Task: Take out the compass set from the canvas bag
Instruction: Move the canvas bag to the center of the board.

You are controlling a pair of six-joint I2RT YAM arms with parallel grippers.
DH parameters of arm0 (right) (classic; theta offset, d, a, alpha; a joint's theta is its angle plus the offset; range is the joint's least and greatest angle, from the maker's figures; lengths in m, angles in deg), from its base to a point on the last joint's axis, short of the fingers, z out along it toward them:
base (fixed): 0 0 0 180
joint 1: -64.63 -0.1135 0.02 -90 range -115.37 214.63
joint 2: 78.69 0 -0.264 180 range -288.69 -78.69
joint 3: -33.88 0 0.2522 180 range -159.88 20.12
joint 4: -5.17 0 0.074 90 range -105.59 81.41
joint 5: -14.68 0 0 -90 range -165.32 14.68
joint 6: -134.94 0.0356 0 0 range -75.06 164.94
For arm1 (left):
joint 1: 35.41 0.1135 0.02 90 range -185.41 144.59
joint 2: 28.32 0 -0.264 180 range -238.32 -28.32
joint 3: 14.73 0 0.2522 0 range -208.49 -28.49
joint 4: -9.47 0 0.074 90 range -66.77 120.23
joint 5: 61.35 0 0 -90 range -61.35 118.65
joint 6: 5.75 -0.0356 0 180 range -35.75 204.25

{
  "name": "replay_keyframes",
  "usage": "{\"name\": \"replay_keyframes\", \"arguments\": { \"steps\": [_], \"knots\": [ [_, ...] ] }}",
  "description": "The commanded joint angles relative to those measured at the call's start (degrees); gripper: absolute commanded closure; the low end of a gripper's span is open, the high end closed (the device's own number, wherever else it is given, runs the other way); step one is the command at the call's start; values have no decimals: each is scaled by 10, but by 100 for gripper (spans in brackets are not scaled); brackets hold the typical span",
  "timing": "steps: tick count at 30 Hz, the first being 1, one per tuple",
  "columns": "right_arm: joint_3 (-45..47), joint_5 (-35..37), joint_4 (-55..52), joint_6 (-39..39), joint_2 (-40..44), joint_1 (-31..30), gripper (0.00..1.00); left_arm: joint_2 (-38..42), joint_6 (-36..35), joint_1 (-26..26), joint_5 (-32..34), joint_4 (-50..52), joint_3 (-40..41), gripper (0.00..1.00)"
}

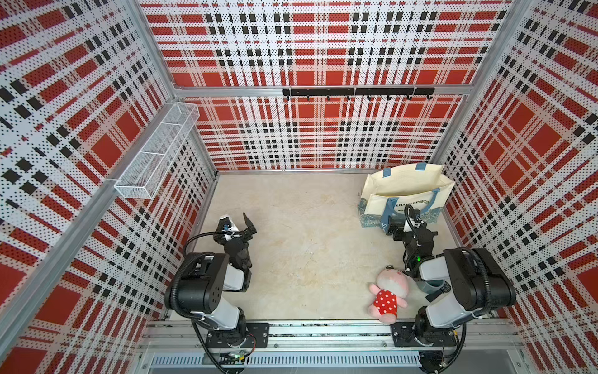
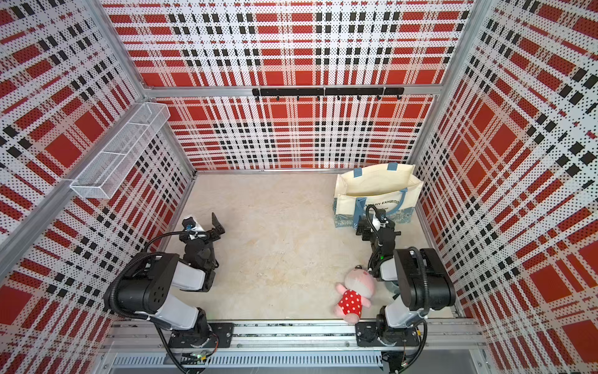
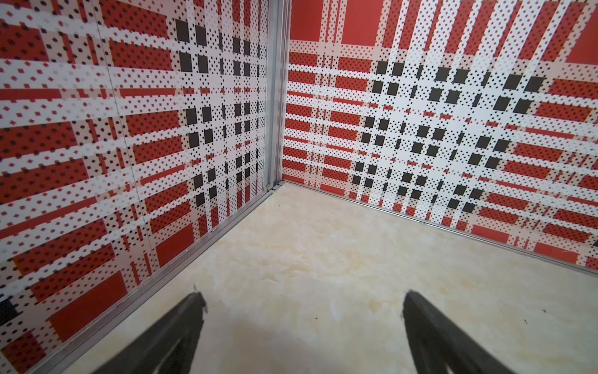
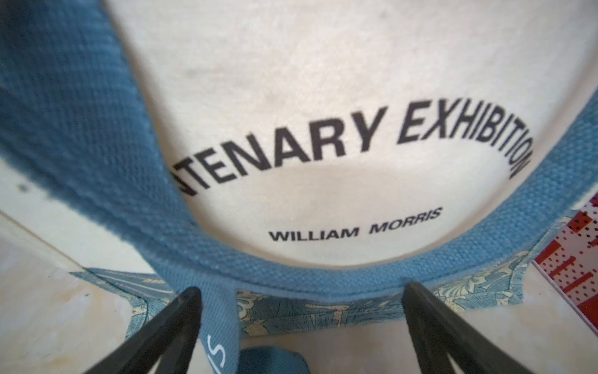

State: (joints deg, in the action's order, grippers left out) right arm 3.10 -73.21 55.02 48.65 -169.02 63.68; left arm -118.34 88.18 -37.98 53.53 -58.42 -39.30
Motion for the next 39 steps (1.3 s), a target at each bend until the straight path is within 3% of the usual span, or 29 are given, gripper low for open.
{"name": "replay_keyframes", "arguments": {
  "steps": [1,26,31,33,35,39],
  "knots": [
    [-5,-6,12,-9,2,0,0,-4,-7,0,7,-14,0,2],
    [26,8,46,-24,31,-12,0,15,-9,-2,5,-4,-1,2],
    [16,143,-71,-41,165,-72,0,135,-18,-17,39,167,-46,2],
    [-2,190,-167,-14,237,-99,0,169,-49,-57,65,195,-64,2],
    [-41,216,-319,60,318,-110,0,193,-86,-121,102,219,-85,2],
    [-103,202,-537,179,429,-111,0,200,-89,-245,164,277,-137,2]
  ]
}}
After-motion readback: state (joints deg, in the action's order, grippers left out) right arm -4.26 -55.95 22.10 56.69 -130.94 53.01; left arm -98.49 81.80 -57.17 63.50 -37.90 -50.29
